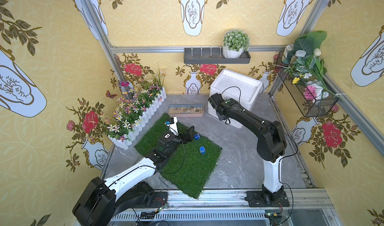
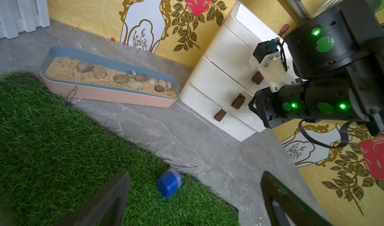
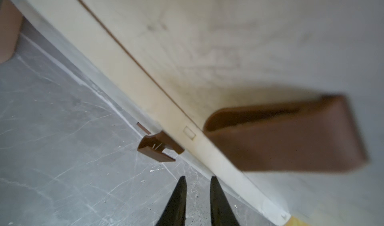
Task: Put the paint cans in the drawer according to color
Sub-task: Close the drawer of the storage box.
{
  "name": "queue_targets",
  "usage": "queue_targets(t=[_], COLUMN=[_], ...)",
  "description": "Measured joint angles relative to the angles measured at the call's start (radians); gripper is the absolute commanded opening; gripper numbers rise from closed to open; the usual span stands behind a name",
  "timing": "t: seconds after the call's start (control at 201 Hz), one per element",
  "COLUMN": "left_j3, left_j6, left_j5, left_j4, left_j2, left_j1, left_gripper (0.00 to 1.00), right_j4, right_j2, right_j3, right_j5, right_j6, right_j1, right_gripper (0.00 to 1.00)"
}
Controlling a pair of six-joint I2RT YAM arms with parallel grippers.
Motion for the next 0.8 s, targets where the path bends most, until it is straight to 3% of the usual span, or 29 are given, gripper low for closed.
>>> queue_targets(t=[0.279,0.379,0.583,0.798], left_j3=[0.01,0.014,0.027,0.153], left_j6=[-0.014,-0.021,-0.022,-0.054], left_j5=[0.006,0.018,0.109,0.311], left_j4=[-0.012,-0.01,0.064,0.166], left_j2=[0.003,0.013,0.1,0.307], left_j1=[0.001,0.001,0.001,0.001], left_gripper=[1.0,1.0,1.0,0.98], right_j4=[-0.001,0.021,0.163,0.385], right_j2=[0.022,-0.024,-0.368,-0.793], right_j3=[0.019,-0.011,-0.282,-0.644], right_j5=[0.021,0.003,-0.171,-0.439], right_j6=[-0.041,-0.043,-0.051,0.114], right_j1=[-0.027,-0.013,0.097,0.105], right_gripper=[0.25,0.34,0.5,0.75])
